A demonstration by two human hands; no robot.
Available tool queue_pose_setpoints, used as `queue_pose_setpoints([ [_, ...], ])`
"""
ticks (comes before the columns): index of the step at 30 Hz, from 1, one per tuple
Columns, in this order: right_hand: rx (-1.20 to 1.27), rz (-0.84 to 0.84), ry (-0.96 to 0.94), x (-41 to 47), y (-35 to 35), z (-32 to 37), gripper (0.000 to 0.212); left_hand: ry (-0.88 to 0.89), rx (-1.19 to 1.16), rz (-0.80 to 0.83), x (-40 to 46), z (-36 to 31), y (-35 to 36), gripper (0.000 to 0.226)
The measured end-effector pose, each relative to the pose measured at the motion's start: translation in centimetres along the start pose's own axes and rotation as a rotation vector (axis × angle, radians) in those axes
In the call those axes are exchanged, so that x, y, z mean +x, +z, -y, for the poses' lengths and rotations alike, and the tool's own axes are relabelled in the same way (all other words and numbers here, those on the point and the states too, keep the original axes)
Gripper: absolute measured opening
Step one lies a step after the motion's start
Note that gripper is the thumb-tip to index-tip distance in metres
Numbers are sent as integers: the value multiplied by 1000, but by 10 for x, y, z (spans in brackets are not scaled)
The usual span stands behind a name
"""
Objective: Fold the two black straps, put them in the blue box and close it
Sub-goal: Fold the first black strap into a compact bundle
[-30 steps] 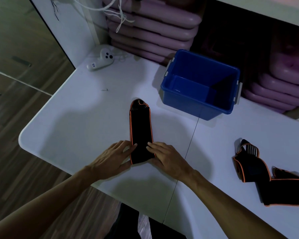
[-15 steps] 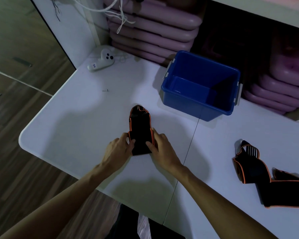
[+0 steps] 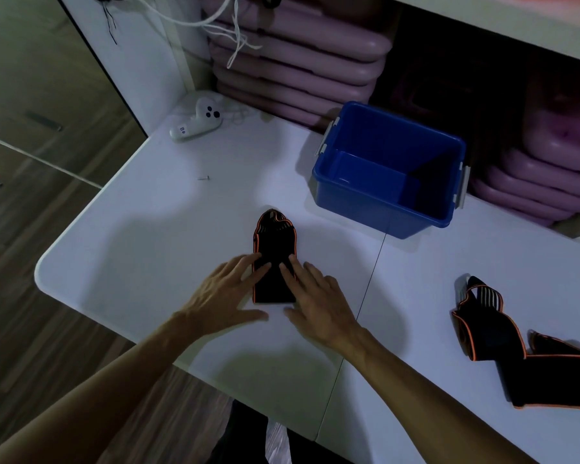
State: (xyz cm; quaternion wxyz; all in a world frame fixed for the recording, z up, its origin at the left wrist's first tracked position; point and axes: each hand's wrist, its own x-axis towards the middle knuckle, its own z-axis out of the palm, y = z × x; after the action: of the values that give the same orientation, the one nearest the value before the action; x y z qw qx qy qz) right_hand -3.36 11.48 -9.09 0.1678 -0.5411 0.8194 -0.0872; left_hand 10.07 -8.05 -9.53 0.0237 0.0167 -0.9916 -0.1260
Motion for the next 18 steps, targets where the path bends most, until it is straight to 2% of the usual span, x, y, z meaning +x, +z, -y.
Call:
queue_pose_setpoints([
  [2,-35,-39,-23,4,1,-4,73,-13,12,12,-5,-1,5,81],
  [4,-5,-76,-52,6,2,-7,65,-12,4,-40,-3,-5,3,65],
  [9,332,-123,-33,2,-23,-9,45,-66,-150,-60,2,-11,-12,50],
  [13,490,-104,152,16,-30,-6,38,-342,-504,-29,16,-8,-16,47],
  [16,525,-179,246,24,-23,-6,34,-473,-529,-110,26,-10,-9,44],
  [18,620,-172,284,27,-24,-7,37,-589,-587,-115,34,-10,-6,40],
])
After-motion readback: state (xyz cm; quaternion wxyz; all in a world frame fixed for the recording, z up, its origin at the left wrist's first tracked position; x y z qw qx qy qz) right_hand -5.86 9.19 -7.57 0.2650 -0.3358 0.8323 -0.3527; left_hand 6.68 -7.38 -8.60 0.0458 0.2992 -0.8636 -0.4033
